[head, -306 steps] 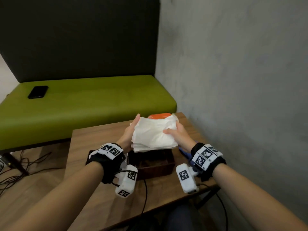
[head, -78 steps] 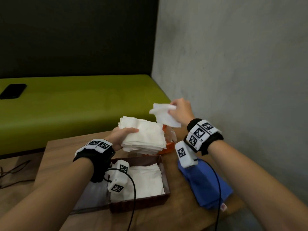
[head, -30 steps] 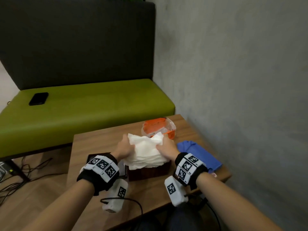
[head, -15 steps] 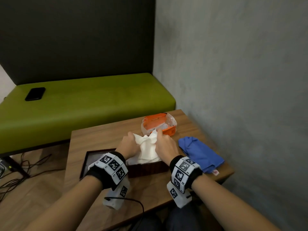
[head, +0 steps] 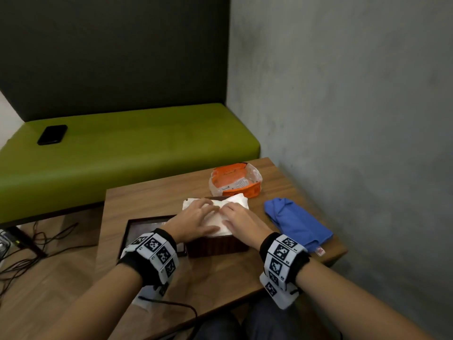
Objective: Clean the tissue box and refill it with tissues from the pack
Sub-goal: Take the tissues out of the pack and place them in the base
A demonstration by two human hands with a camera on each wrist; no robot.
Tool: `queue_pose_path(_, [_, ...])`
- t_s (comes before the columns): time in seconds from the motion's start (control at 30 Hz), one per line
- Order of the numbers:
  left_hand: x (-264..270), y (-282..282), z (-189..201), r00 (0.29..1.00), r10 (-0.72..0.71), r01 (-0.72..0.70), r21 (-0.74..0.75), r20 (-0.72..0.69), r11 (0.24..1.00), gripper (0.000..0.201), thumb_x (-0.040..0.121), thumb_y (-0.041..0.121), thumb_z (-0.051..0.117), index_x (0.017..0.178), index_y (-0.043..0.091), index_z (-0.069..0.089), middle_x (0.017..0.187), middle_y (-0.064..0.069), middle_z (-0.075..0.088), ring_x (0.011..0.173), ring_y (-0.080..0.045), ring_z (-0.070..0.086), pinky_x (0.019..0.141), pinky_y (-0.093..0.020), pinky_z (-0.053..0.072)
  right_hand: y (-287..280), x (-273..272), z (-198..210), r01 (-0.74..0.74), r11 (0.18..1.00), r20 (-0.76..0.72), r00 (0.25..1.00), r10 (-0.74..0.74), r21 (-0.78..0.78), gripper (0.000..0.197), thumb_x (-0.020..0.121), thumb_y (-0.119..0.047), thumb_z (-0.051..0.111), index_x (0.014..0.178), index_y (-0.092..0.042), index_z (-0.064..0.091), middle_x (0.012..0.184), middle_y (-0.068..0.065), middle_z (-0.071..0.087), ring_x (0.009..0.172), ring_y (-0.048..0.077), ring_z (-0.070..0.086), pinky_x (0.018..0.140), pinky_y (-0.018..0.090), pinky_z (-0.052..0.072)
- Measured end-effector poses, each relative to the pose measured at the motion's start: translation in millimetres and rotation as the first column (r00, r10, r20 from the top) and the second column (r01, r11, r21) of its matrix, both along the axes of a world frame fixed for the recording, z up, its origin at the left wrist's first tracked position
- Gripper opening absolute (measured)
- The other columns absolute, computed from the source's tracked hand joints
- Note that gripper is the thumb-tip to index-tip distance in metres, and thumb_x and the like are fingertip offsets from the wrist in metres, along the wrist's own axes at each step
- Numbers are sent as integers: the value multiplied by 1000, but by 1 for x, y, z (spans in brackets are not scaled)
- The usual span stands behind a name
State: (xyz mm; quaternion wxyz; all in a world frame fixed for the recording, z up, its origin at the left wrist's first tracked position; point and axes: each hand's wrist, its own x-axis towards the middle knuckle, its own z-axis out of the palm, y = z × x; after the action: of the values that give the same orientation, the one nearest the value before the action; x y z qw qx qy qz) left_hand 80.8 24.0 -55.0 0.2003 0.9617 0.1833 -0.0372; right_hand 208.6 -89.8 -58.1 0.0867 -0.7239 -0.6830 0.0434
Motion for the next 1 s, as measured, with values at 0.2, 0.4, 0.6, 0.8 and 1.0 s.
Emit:
queue_pose_path(0.2, [4, 1, -5, 973, -55, 90, 148, -226, 985, 77, 91, 49, 44, 148, 11, 9, 157, -10, 11, 145, -22, 12, 118, -34, 12, 1, 7, -3, 87, 956, 75, 995, -68, -281, 55, 99, -31, 36, 147, -10, 18, 155, 18, 14, 144, 29, 13, 118, 39, 14])
queue_pose_path(0.4, [-1, 4, 9, 980, 144, -136, -68, 140, 988, 38, 94, 18, 45, 131, 8, 46, 138, -11, 43, 124, -26, 46, 104, -36, 38, 8, 16, 15, 45, 993, 93, 995, -35, -109, 46, 94, -23, 49, 136, -8, 39, 140, 12, 43, 130, 26, 38, 108, 36, 31])
queue_pose_path(0.6, [-21, 15, 9, 991, 102, -117, 182, 91, 976, 32, 76, 21, 43, 79, 0, 67, 86, -15, 68, 86, -34, 60, 75, -40, 50, -5, 15, 20, 217, 965, 458, 880, -128, -147, 18, 89, -15, 51, 101, -10, 63, 104, 9, 66, 116, 29, 45, 107, 68, 11])
queue_pose_path(0.8, [-21, 18, 15, 997, -20, 31, 138, -80, 990, 39, 70, 26, 58, 106, 12, 65, 103, -8, 67, 97, -26, 59, 84, -33, 48, -5, 20, 3, 274, 879, 365, 923, -126, -389, 48, 98, -20, 32, 143, -7, 25, 154, 6, 23, 143, 35, 9, 102, 75, -3])
queue_pose_path(1.0, [-10, 17, 28, 998, 68, -67, 116, -7, 991, 30, 74, 8, 61, 104, 11, 63, 112, -6, 56, 100, -20, 53, 77, -28, 44, 7, 17, 23, 154, 981, 228, 966, -125, -116, 43, 90, -23, 52, 130, -10, 45, 134, 9, 48, 128, 29, 38, 105, 50, 30])
